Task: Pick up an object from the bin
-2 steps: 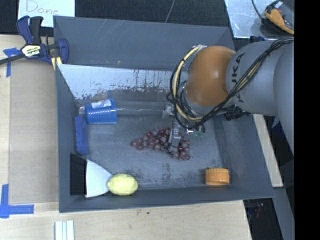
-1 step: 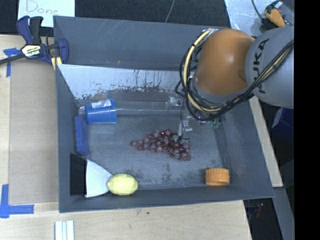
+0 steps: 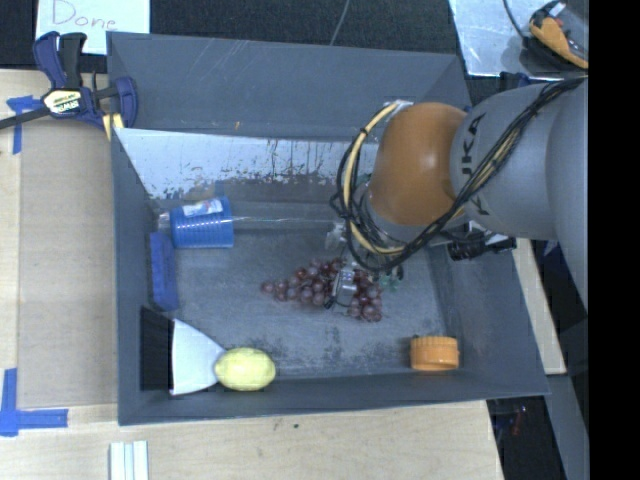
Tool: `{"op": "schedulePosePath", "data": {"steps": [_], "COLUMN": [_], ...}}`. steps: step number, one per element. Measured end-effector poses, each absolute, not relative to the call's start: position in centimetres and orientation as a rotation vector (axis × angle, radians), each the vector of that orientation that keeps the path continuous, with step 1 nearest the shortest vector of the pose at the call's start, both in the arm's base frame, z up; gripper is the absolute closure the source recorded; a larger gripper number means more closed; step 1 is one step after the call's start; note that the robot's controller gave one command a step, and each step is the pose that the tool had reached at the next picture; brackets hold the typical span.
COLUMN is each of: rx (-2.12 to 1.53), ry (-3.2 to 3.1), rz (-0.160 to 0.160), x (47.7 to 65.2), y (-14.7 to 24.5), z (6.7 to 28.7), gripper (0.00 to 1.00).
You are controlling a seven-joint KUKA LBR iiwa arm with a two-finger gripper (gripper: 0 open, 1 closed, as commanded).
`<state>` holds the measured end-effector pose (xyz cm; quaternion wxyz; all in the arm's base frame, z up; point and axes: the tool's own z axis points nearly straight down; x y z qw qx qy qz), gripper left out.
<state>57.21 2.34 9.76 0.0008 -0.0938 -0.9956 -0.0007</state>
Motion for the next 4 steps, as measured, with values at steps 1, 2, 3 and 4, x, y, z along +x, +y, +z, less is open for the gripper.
{"op": "schedulePosePath", "data": {"steps": [1,2,3,4], "rx": [-0.012,-0.798,-0.798,-0.794], "ry": [-3.169,-3.049,-3.049,-3.036], "rz": [-0.004,-0.005,-0.005,0.001], "x": [58.1,57.9,57.9,57.5], "y": [2.2,1.7,1.7,1.7], "z": [7.1,7.1,7.1,9.5], "gripper": [0.0,1.0,1.0,1.0]}}
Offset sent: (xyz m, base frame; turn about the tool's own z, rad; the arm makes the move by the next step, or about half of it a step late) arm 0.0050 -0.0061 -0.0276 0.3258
